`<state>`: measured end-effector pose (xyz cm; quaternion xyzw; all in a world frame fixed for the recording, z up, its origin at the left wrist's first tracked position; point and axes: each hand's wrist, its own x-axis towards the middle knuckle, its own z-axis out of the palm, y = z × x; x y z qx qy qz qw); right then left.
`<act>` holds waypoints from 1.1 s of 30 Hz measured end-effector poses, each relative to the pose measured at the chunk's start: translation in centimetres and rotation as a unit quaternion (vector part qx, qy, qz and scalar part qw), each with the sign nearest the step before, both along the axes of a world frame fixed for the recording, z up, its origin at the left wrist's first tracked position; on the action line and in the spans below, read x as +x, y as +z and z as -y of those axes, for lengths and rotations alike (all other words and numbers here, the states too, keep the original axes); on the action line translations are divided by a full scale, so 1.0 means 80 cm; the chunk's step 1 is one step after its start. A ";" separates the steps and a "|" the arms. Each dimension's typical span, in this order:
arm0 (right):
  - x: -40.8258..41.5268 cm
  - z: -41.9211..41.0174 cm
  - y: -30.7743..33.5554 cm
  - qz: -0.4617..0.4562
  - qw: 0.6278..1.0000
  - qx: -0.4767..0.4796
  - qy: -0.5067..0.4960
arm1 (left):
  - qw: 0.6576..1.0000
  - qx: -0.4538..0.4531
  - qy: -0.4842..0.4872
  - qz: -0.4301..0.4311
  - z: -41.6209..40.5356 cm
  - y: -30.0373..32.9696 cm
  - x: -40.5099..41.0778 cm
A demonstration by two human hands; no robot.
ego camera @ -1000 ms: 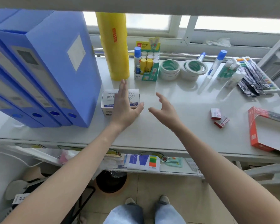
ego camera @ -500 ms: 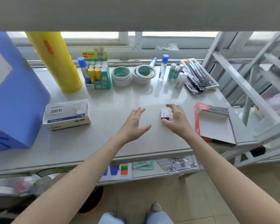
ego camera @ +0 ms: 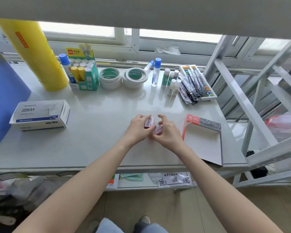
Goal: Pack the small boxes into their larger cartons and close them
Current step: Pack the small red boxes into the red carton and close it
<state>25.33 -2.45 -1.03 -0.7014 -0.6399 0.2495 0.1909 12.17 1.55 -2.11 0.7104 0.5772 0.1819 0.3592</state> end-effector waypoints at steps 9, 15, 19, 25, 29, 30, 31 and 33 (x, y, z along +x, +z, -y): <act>0.020 -0.004 0.000 -0.062 0.998 -0.023 0.023 | 0.971 -0.050 0.125 0.200 0.015 0.012 -0.003; 0.029 0.002 0.017 -0.172 0.985 -0.001 -0.019 | 0.884 -0.166 0.193 0.392 0.024 0.032 -0.016; 0.034 0.007 0.030 -0.248 0.968 -0.001 -0.019 | 0.870 -0.199 0.160 0.421 0.032 0.044 -0.023; 0.036 0.020 0.050 -0.304 0.952 0.001 -0.026 | 0.875 -0.189 0.128 0.426 0.041 0.051 -0.028; 0.035 0.028 0.058 -0.327 0.945 -0.004 -0.025 | 0.867 -0.173 0.134 0.447 0.049 0.053 -0.023; 0.035 0.029 0.059 -0.332 0.943 -0.005 -0.025 | 0.869 -0.170 0.143 0.442 0.051 0.053 -0.022; 0.034 0.030 0.060 -0.338 0.941 -0.006 -0.024 | 0.872 -0.167 0.155 0.433 0.052 0.054 -0.020; 0.034 0.032 0.061 -0.352 0.936 -0.009 -0.022 | 0.876 -0.162 0.185 0.416 0.055 0.052 -0.017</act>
